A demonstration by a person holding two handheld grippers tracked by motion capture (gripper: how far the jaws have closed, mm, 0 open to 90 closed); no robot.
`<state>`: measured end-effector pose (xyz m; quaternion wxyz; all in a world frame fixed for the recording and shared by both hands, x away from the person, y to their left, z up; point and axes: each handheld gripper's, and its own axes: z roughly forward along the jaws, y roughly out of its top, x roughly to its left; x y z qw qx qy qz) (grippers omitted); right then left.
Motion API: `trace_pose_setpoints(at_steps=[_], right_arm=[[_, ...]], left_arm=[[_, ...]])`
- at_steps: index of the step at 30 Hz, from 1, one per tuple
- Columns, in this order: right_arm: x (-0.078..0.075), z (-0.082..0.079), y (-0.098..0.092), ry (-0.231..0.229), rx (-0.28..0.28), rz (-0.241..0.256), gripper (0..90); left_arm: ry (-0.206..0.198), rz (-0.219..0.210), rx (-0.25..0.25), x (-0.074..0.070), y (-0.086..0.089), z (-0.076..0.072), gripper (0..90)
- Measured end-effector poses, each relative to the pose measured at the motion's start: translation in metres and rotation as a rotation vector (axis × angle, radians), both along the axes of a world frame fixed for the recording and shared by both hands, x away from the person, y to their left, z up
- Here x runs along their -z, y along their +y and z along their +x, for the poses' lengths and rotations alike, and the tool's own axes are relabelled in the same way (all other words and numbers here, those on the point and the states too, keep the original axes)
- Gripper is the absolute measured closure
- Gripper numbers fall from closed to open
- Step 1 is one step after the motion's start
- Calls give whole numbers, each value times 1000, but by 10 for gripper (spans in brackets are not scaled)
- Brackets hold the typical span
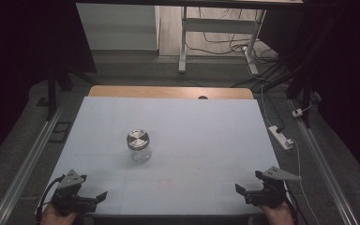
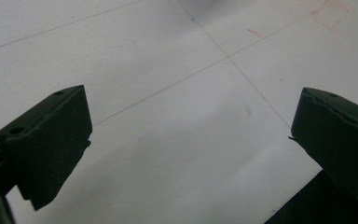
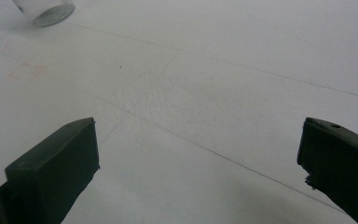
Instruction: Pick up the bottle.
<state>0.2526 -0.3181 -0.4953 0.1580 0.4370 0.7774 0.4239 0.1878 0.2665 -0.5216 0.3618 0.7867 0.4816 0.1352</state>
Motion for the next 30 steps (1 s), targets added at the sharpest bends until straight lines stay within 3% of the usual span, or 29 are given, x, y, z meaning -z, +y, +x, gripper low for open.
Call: trace_pose_setpoints(at_steps=[18,30], right_arm=[[0,0,3,11,-13,3,0],[1,1,4,21,-22,0,0]], left_arm=[[14,7,-41,0,0,2,0],[-1,-10,-26,0,0,2,0]])
